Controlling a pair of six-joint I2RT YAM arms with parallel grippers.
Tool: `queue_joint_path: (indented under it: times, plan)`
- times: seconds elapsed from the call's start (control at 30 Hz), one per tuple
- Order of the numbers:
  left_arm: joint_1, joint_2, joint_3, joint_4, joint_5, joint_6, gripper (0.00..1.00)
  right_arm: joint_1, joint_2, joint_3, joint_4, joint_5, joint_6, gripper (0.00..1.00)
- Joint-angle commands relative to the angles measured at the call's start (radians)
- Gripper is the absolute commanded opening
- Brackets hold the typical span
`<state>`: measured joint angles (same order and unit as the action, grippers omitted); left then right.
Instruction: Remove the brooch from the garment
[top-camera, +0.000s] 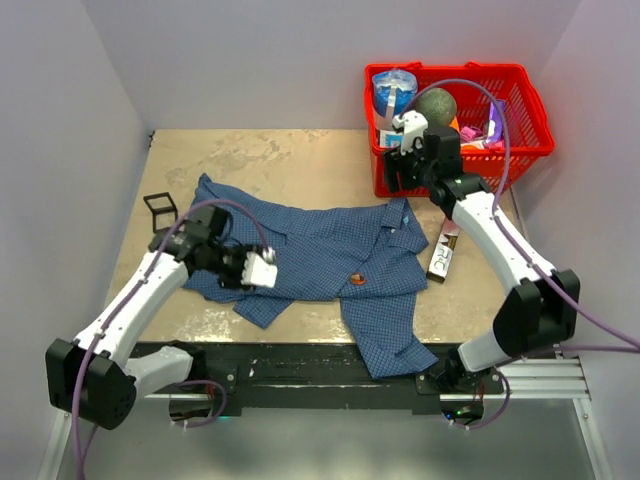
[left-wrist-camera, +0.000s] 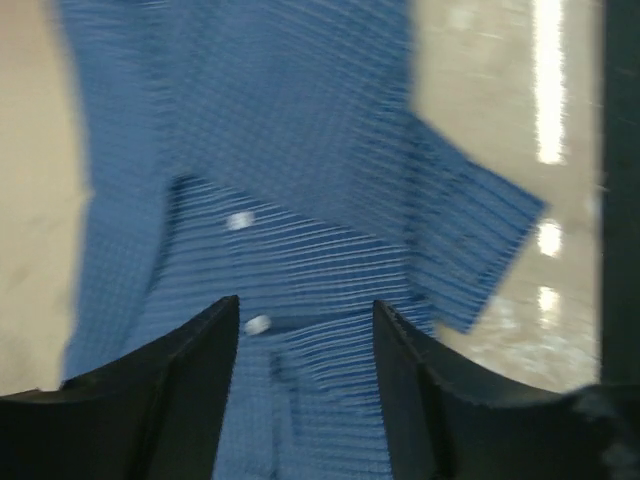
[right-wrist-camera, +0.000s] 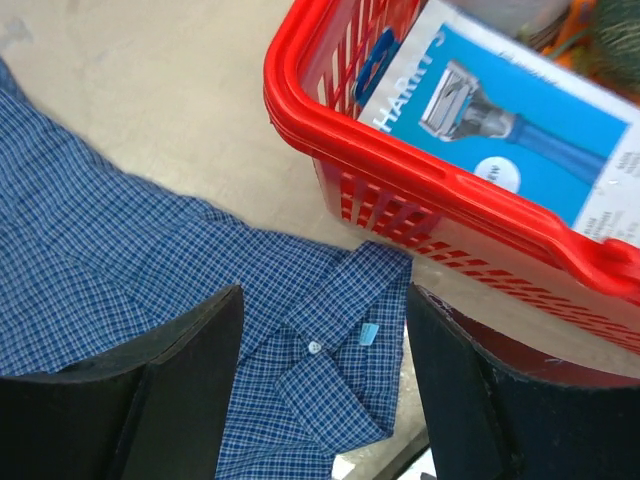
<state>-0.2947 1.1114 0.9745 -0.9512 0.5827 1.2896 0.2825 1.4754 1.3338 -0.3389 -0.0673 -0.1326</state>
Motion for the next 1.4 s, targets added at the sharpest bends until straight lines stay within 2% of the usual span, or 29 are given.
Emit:
queue_joint_path:
  times: [0.0, 0.07, 0.2, 0.4, 0.53, 0.67, 0.73, 0.77, 0.87, 0.9, 0.97, 1.0, 1.1, 1.2, 1.23, 1.3, 1.37]
  plan:
    - [-0.151, -0.024, -0.105, -0.175, 0.052, 0.307, 0.54, 0.0, 0.069, 0.073, -0.012, -0.057, -0.021, 0.68]
    - [-0.21, -0.03, -0.149, -0.156, 0.057, 0.324, 0.5, 0.0, 0.072, 0.073, 0.003, -0.058, -0.024, 0.68]
    - [-0.293, -0.006, -0.212, -0.1, 0.039, 0.3, 0.49, 0.0, 0.074, 0.076, 0.0, -0.052, -0.029, 0.69]
    - [-0.354, 0.045, -0.307, 0.008, -0.045, 0.229, 0.59, 0.0, 0.068, 0.076, 0.005, -0.054, 0.008, 0.7]
    - [-0.371, 0.021, -0.404, 0.194, -0.121, 0.174, 0.54, 0.0, 0.086, 0.093, 0.011, -0.054, 0.027, 0.7]
    - [-0.385, -0.015, -0.506, 0.311, -0.19, 0.131, 0.5, 0.0, 0.105, 0.114, 0.011, -0.052, 0.037, 0.7]
    - [-0.396, -0.069, -0.552, 0.412, -0.259, 0.083, 0.47, 0.0, 0.114, 0.125, 0.011, -0.052, 0.045, 0.7]
    - [-0.397, -0.091, -0.583, 0.434, -0.277, 0.074, 0.45, -0.002, 0.117, 0.128, 0.012, -0.055, 0.048, 0.7]
    - [-0.397, -0.151, -0.602, 0.434, -0.268, 0.071, 0.28, 0.001, 0.123, 0.134, 0.012, -0.065, 0.057, 0.7]
    - [-0.399, -0.16, -0.605, 0.428, -0.265, 0.07, 0.17, 0.0, 0.126, 0.133, 0.014, -0.065, 0.06, 0.7]
    - [-0.399, -0.179, -0.615, 0.416, -0.265, 0.062, 0.05, 0.001, 0.134, 0.137, 0.014, -0.063, 0.064, 0.7]
    - [-0.399, -0.183, -0.611, 0.41, -0.271, 0.045, 0.0, 0.001, 0.137, 0.14, 0.015, -0.063, 0.065, 0.69]
    - [-0.393, -0.206, -0.516, 0.364, -0.262, -0.074, 0.0, 0.001, 0.14, 0.163, 0.008, -0.06, 0.064, 0.69]
    - [-0.335, -0.217, -0.323, 0.324, -0.179, -0.146, 0.0, 0.001, 0.138, 0.18, -0.002, -0.048, 0.048, 0.69]
    - [-0.316, -0.205, -0.231, 0.347, -0.172, -0.18, 0.0, 0.0, 0.135, 0.183, -0.002, -0.048, 0.044, 0.69]
    - [-0.261, -0.173, -0.151, 0.443, -0.182, -0.252, 0.0, 0.0, 0.125, 0.18, -0.003, -0.039, 0.034, 0.7]
    - [-0.222, -0.075, -0.039, 0.535, -0.251, -0.303, 0.0, 0.001, 0.114, 0.171, -0.002, -0.031, 0.028, 0.7]
